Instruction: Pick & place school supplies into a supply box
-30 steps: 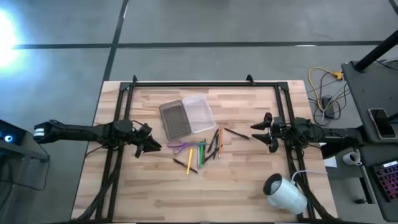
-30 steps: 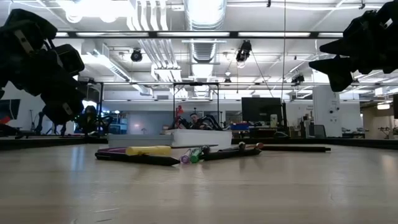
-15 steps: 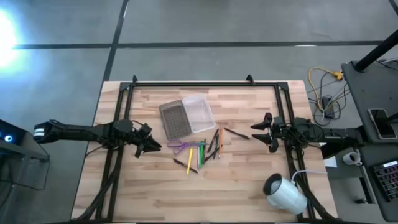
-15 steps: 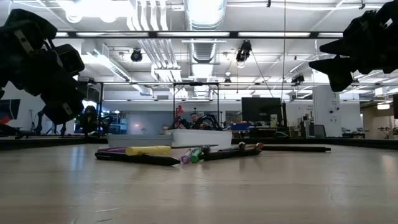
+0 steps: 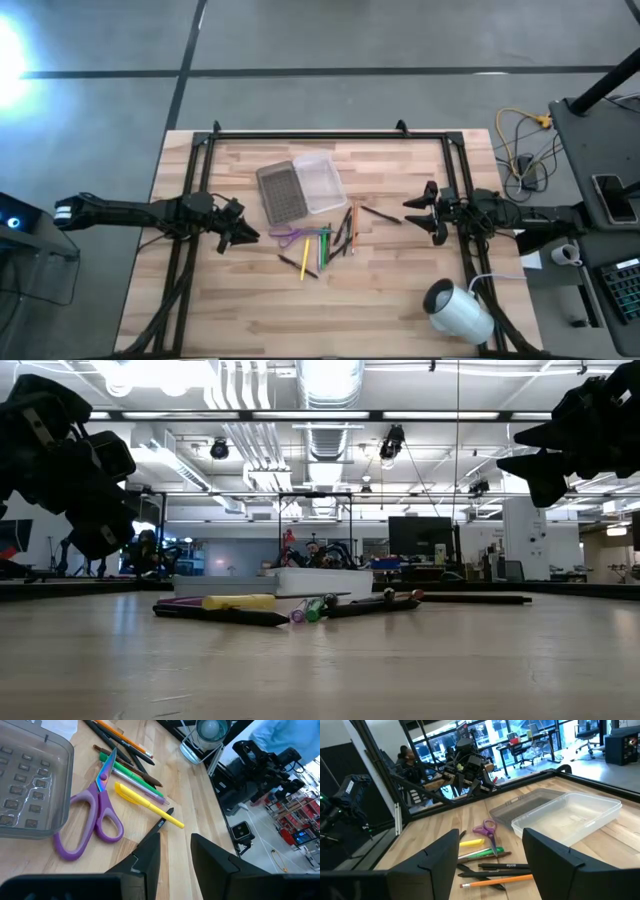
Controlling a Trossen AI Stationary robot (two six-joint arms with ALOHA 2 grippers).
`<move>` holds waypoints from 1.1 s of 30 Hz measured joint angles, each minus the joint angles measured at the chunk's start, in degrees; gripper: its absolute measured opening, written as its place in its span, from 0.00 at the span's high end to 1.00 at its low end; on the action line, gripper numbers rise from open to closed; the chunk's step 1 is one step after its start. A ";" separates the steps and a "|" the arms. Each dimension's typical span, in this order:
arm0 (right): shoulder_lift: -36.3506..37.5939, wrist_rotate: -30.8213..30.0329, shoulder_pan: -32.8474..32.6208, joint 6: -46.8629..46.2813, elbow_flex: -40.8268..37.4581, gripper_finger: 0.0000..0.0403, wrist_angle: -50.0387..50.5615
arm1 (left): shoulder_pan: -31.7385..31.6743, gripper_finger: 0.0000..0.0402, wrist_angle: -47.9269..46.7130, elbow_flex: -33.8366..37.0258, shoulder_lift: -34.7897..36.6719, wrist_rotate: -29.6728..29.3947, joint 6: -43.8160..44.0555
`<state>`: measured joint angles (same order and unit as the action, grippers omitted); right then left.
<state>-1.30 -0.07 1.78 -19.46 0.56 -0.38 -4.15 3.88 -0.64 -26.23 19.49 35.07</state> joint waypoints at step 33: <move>-5.39 -3.96 0.00 -46.89 0.06 0.48 -3.27 | -0.01 0.77 -0.01 0.00 0.00 -0.01 0.00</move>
<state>-6.69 -4.04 1.78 -66.35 0.61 -3.65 -4.16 3.87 -0.64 -26.24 19.49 35.07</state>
